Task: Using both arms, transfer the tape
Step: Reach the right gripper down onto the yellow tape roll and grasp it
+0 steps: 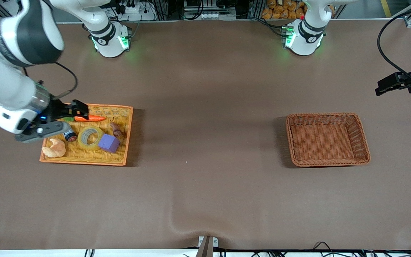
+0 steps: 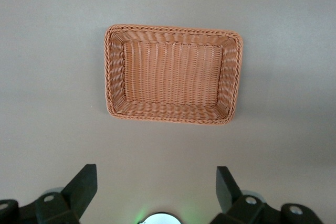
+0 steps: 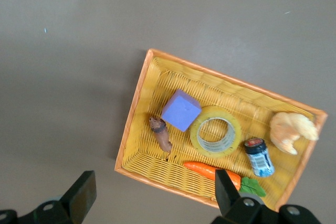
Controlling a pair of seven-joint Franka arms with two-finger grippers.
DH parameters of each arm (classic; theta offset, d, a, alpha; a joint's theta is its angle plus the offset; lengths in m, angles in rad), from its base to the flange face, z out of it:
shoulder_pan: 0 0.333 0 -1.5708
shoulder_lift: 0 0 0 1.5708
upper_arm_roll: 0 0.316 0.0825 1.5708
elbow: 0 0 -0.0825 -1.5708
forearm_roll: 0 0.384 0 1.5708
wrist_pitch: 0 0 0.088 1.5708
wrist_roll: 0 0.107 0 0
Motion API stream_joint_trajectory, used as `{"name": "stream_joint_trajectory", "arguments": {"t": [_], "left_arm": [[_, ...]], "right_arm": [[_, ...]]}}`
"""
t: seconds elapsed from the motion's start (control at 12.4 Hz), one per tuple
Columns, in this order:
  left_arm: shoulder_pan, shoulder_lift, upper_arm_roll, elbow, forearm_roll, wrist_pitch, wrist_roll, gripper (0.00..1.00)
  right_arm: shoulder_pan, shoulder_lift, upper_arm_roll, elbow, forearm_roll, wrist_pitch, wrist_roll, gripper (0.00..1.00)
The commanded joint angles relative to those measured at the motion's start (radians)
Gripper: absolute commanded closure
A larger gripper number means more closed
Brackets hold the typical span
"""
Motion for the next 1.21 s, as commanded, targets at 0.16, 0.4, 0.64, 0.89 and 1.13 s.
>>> {"name": "stream_joint_trajectory", "arguments": {"t": [0.16, 0.4, 0.64, 0.89, 1.13], "left_arm": [[-0.006, 0.002, 0.000, 0.003, -0.012, 0.004, 0.005, 0.00], [-0.007, 0.004, -0.002, 0.003, -0.014, 0.004, 0.014, 0.00], [-0.033, 0.011, -0.006, 0.003, -0.005, 0.005, 0.002, 0.00], [-0.036, 0.021, -0.006, 0.004, -0.005, 0.005, 0.000, 0.00], [-0.029, 0.022, -0.006, 0.003, 0.003, 0.005, 0.005, 0.00]], "right_arm": [[-0.064, 0.005, -0.010, -0.276, 0.009, 0.227, -0.309, 0.00], [-0.103, 0.040, -0.012, -0.396, 0.009, 0.436, -0.637, 0.00], [-0.175, 0.102, -0.010, -0.450, 0.010, 0.516, -0.740, 0.00], [-0.163, 0.132, -0.012, -0.590, 0.009, 0.733, -0.796, 0.00], [-0.161, 0.129, -0.009, -0.547, 0.010, 0.604, -0.807, 0.00]]}}
